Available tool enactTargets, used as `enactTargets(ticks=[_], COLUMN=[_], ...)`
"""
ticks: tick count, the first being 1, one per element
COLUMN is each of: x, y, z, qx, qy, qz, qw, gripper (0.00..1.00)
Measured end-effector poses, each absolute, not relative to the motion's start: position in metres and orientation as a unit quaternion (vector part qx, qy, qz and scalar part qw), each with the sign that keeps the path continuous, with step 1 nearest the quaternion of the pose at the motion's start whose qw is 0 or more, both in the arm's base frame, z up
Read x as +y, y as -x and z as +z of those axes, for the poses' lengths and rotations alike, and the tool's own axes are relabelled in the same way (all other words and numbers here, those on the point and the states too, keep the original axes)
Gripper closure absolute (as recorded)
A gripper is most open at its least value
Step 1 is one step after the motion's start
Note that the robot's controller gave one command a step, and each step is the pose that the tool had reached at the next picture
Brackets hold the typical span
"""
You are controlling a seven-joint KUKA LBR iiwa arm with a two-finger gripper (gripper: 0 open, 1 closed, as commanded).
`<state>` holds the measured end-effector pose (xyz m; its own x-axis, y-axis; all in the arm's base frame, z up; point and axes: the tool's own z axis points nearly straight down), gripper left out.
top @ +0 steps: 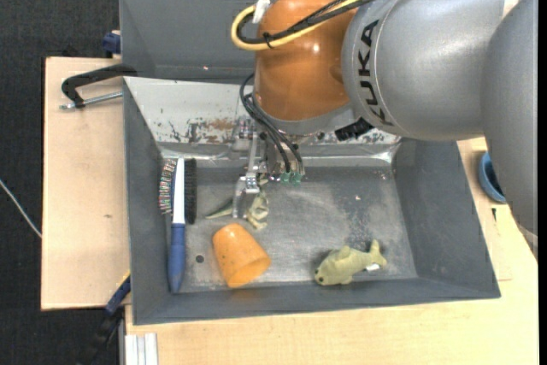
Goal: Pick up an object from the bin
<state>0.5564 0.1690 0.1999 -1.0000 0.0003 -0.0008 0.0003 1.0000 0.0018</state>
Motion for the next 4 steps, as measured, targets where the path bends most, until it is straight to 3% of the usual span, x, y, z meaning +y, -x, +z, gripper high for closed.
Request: enactTargets(ticks=[1,2,3,4], x=[0.098,0.125,0.123,0.124], y=[-0.538,-0.568,-0.568,-0.584], z=[0.133,0.073,0.075,0.230], qx=[1.000,0.999,0.999,0.990], qy=[0.016,-0.043,-0.043,0.144], qz=[-0.002,0.004,0.003,0.001], qw=[-0.004,0.004,0.005,0.006], gripper=[0.00,0.00,1.00,1.00])
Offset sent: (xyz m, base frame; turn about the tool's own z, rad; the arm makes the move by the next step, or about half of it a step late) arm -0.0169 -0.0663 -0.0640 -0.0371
